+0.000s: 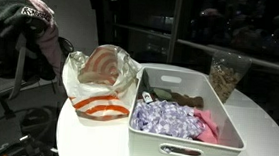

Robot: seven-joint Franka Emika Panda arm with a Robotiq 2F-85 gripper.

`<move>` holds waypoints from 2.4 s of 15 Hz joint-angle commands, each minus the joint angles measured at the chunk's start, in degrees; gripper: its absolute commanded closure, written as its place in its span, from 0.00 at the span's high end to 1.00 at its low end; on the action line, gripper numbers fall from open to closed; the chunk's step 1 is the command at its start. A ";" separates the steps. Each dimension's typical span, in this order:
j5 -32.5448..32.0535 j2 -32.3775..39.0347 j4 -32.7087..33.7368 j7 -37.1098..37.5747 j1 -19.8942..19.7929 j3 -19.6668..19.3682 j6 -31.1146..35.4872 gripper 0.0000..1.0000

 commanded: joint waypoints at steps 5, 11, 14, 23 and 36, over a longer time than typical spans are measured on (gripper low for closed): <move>-0.12 -0.31 0.89 0.11 0.30 -0.25 -0.10 1.00; 6.27 9.41 5.88 -1.36 -2.05 -6.28 3.25 1.00; 9.65 17.01 9.89 -2.63 -3.28 -8.72 5.67 1.00; 7.88 39.76 20.40 0.68 -5.23 -8.24 10.99 1.00; -0.64 59.21 28.75 -2.61 -3.04 -7.31 23.46 0.75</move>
